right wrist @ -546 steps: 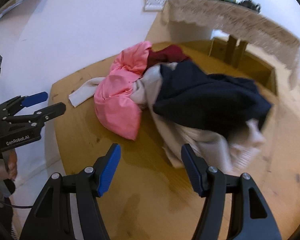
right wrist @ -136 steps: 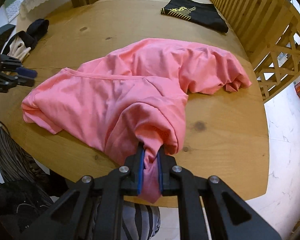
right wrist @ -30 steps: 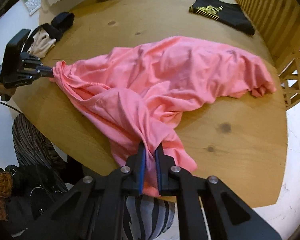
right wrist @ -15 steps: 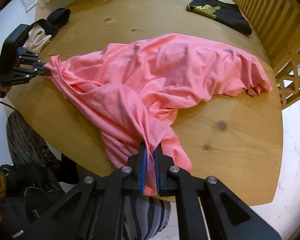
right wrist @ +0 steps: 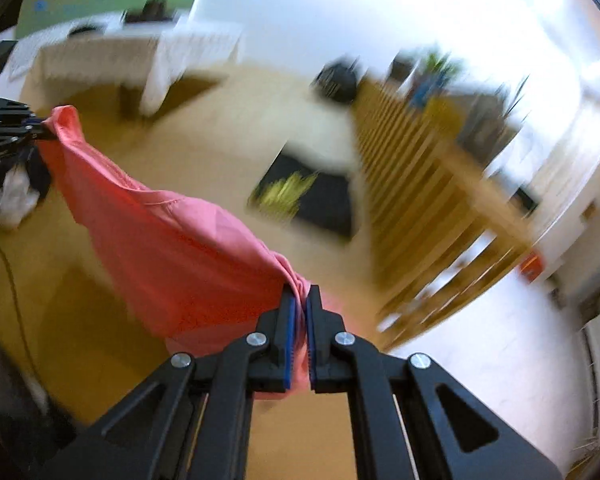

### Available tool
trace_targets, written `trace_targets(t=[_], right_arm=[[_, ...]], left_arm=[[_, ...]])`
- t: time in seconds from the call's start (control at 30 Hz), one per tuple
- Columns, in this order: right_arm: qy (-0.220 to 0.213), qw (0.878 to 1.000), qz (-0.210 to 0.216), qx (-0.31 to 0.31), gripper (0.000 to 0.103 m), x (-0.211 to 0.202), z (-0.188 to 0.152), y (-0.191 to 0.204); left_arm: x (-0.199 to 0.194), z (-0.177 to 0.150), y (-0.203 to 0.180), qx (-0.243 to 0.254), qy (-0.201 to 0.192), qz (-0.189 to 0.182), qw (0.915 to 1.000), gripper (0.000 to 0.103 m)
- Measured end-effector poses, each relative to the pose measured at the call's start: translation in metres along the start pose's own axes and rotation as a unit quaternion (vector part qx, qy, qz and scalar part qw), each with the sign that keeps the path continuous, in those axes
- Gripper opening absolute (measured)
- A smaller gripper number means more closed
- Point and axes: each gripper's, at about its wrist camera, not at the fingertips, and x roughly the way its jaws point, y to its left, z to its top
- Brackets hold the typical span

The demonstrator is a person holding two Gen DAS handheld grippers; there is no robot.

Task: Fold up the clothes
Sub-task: 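Lift the pink garment high with both grippers and shake it out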

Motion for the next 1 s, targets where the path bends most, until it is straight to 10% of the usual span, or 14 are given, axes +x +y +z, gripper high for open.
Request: trace_targets(t=[0.43,1.0], right_arm=[[-0.194,0.972,-0.132,0.009,0.005,-0.201,0.150,-0.039],[-0.211,0.969,-0.123,-0.042,0.005,-0.227,0.147,0.000]], left_arm=[[-0.209,0.162,0.026,0.054,-0.169,0.139,0.9743,0.004],[-0.252,0.127,0.017,0.083,-0.141,0.171,0.9715,0.005]])
